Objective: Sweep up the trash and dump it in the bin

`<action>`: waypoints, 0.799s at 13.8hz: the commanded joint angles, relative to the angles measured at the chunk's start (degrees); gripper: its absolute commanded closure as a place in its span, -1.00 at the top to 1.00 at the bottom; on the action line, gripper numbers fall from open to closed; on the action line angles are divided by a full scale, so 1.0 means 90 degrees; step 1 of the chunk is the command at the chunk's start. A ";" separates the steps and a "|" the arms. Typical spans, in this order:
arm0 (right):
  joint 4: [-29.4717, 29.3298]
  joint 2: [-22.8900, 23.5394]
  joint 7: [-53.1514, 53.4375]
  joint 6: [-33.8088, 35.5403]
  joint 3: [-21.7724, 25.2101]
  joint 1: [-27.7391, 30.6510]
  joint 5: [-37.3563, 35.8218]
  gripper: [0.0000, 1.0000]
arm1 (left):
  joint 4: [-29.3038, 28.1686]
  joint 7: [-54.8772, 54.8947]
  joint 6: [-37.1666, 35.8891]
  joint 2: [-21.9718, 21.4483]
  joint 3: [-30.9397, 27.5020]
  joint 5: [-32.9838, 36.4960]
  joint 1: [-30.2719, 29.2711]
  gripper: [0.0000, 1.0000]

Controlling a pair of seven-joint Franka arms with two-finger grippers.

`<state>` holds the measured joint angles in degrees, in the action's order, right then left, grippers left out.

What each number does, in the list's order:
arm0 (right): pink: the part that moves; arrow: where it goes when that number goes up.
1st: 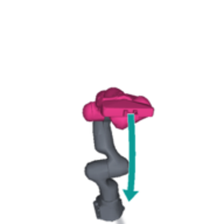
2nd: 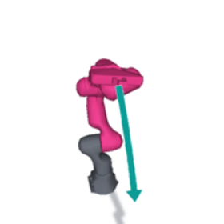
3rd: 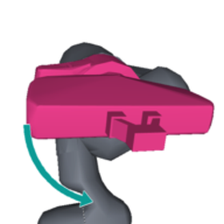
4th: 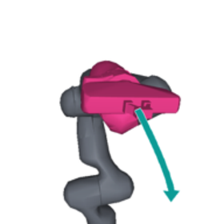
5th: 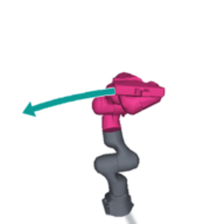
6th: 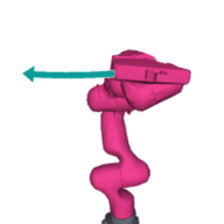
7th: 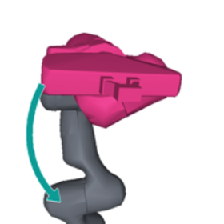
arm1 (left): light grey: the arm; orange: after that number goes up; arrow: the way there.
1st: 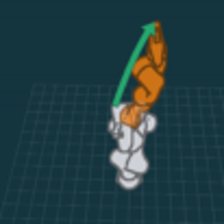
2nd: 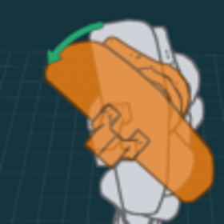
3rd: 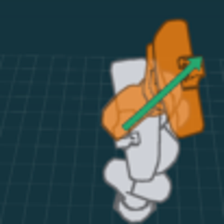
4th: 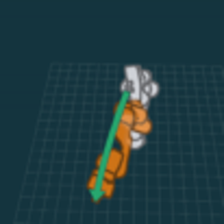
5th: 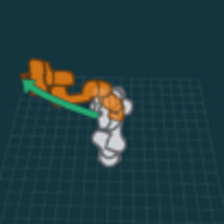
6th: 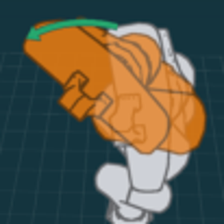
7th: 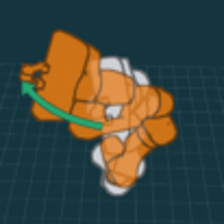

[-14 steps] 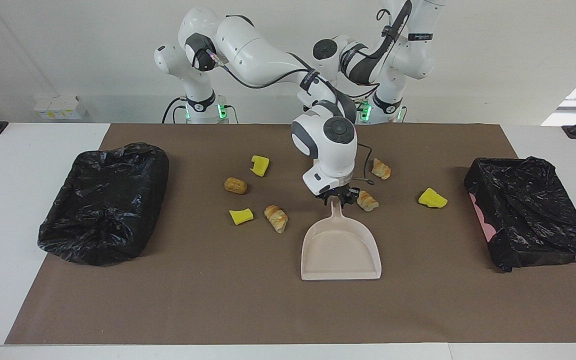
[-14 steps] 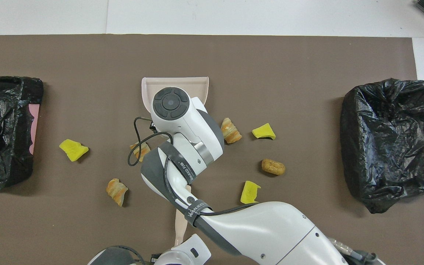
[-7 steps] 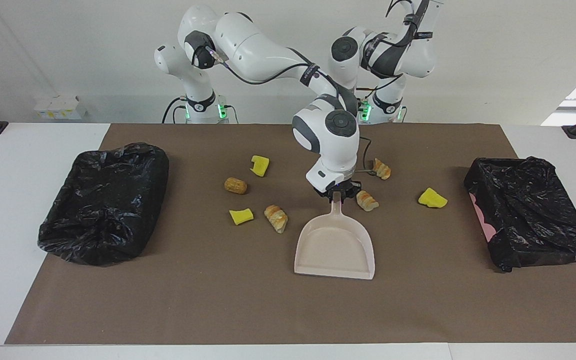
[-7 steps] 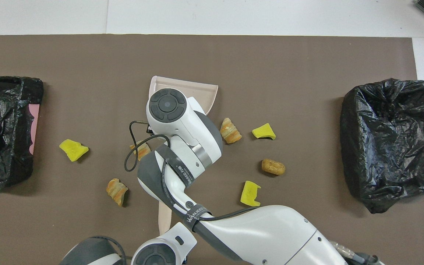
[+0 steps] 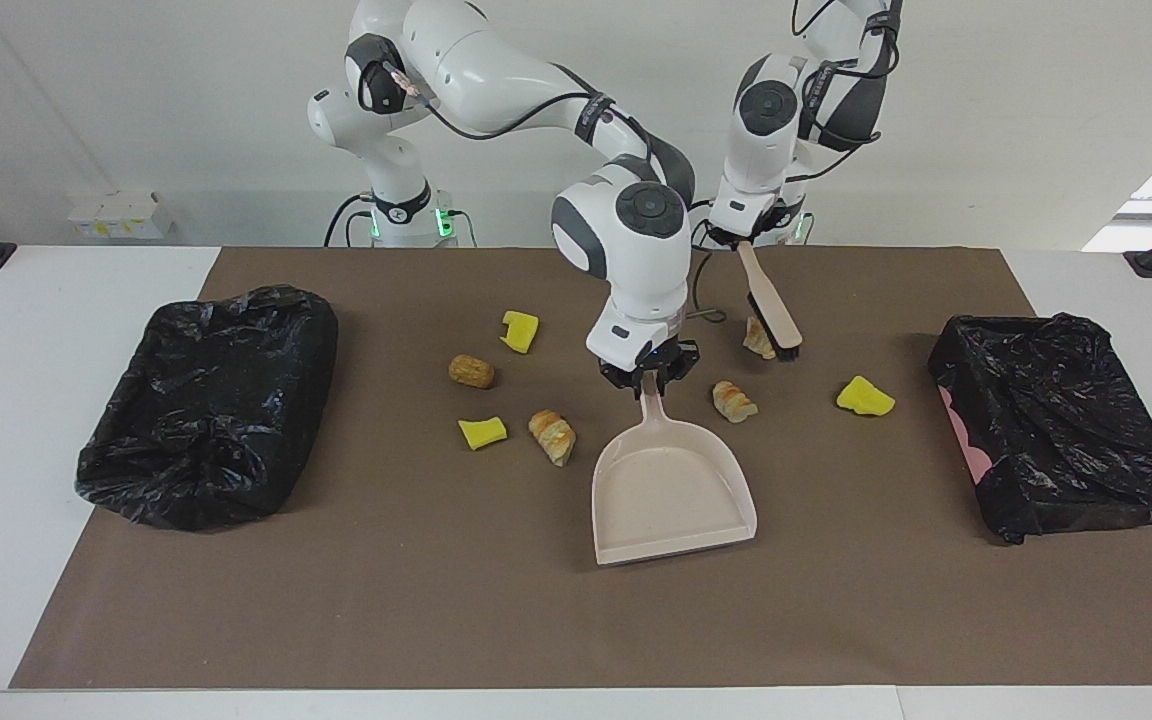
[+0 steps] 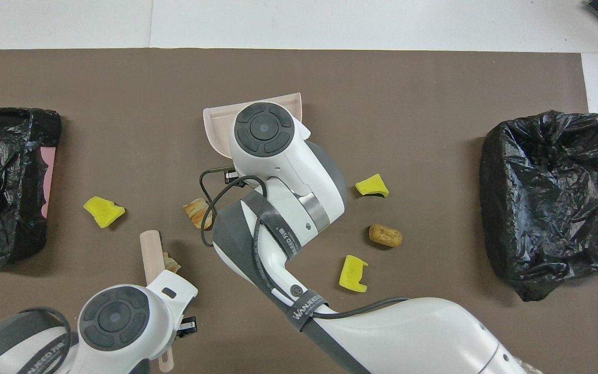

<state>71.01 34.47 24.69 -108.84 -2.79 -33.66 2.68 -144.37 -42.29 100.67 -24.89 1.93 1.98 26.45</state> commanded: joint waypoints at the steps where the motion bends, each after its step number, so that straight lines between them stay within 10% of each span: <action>1: 0.0829 -0.0655 -0.1496 -0.0045 -0.0071 0.0301 -0.0083 -1.00 | -0.0053 -0.0076 -0.0014 -0.0047 0.0088 0.0442 -0.0827 -1.00; 11: 0.2695 -0.1632 -0.6859 -0.0055 -0.0071 0.0585 0.0005 -1.00 | -0.0122 0.1200 0.1178 0.0753 0.0088 0.0717 -0.2732 -1.00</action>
<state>89.05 24.32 -29.38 -108.78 -3.04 -28.77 2.75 -145.60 -35.89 109.58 -19.40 2.06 7.61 5.38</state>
